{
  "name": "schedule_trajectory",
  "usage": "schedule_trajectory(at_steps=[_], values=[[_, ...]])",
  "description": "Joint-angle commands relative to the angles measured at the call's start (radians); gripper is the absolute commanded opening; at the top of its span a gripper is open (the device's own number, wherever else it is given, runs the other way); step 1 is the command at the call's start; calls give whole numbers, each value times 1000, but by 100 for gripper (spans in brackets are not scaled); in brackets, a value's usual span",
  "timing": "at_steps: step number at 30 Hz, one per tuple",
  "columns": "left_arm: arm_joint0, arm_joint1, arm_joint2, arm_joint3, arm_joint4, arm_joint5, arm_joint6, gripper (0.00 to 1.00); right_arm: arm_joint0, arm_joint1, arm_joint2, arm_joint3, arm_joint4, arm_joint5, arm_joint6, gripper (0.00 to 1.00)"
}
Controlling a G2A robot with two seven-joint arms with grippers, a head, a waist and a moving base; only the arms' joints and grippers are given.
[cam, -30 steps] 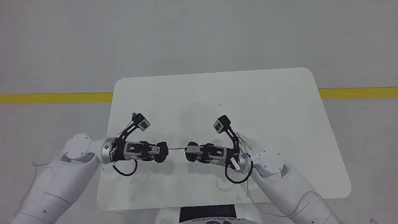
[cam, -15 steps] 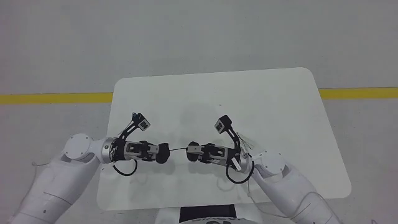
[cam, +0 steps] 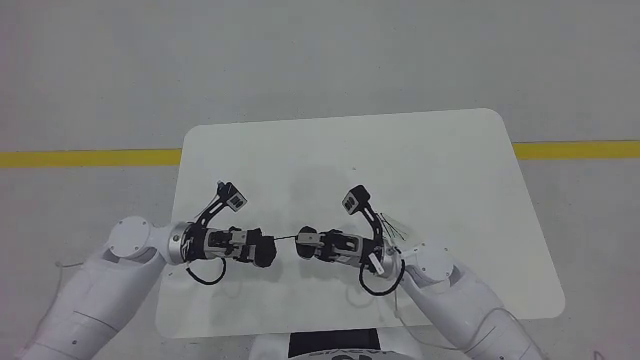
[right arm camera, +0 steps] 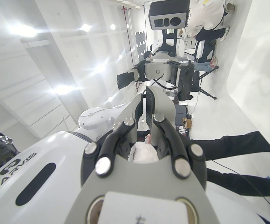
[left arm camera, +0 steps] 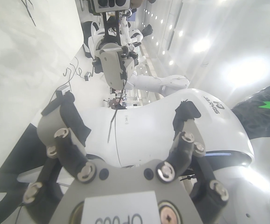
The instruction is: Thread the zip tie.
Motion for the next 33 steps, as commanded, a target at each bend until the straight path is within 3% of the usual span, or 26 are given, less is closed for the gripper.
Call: schedule_trajectory(at_steps=[1,8,22,25,28,31,33], values=[[0,0,0,0,1,0,1,100,0,0,0,0,-2,2,-1,0],[0,-3,11,-15,12,12,32,100,-7,-2,-4,-23,-5,-10,-30,0],[-5,-7,24,-14,5,10,18,99,1,-7,-24,-14,28,-17,-12,0],[-6,-7,26,-11,3,9,16,81,1,-8,-30,-8,35,-10,-6,0],[-7,-8,28,-9,0,8,14,80,3,-8,-34,-2,33,2,-1,0],[-6,-9,28,-8,-5,6,13,64,4,-8,-36,0,30,12,1,0],[-2,-9,28,-9,-8,3,12,60,4,-8,-36,-1,25,17,3,0]])
